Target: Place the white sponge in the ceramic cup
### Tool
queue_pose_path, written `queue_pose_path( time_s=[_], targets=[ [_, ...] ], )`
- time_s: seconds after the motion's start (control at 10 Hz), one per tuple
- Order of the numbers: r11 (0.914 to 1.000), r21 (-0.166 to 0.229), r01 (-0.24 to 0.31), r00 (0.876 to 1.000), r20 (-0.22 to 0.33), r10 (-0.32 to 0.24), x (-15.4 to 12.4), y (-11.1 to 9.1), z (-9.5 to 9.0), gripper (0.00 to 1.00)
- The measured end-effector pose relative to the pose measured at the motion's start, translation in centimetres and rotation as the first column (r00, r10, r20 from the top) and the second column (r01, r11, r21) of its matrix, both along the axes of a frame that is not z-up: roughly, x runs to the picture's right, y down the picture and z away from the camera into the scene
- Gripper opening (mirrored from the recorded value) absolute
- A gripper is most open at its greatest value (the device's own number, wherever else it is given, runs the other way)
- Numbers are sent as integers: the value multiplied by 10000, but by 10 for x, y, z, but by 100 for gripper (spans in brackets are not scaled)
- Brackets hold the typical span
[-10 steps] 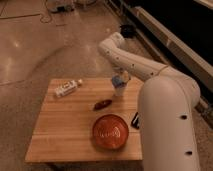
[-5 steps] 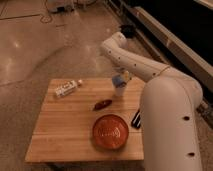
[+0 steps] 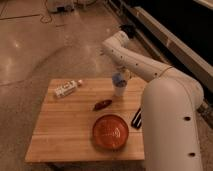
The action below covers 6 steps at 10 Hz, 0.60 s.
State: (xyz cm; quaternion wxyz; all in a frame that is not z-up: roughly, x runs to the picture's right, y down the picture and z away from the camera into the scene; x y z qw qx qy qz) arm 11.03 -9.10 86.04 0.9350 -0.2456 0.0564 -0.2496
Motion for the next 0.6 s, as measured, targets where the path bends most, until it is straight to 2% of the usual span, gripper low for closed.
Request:
queue_pose_path(
  time_s=[0.3,0.5,0.6],
  targets=[
    [10000,-35,70,9996,277,-69,-4,-2,2,80],
    [10000,-12,-15,9971,756,16,-3,-13,-11,79],
    [10000,-44,-72,9968,795,76,-5,-17,-17,75]
  ],
)
